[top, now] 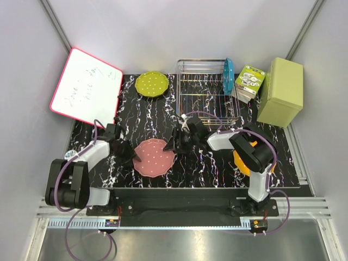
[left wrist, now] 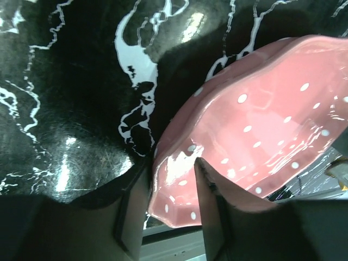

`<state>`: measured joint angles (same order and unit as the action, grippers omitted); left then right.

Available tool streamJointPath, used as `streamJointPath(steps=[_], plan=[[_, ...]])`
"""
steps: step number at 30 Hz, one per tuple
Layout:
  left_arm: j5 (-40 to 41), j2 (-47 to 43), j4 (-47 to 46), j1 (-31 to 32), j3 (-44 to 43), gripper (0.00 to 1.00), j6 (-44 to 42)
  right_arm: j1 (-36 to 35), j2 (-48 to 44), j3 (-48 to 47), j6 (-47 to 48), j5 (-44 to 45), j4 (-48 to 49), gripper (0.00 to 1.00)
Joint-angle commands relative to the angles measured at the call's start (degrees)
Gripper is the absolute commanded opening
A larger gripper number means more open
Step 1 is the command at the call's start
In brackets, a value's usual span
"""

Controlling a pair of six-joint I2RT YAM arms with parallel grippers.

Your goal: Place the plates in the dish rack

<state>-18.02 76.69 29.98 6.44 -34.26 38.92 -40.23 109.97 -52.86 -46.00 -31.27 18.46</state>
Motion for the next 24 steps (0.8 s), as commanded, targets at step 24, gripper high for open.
streamJointPath(steps=[24], plan=[[-7.12, -5.83, -16.79, 7.10, 7.35, 0.00, -4.82, -6.00, -12.93, 5.13, 14.26, -12.06, -2.37, 0.57]])
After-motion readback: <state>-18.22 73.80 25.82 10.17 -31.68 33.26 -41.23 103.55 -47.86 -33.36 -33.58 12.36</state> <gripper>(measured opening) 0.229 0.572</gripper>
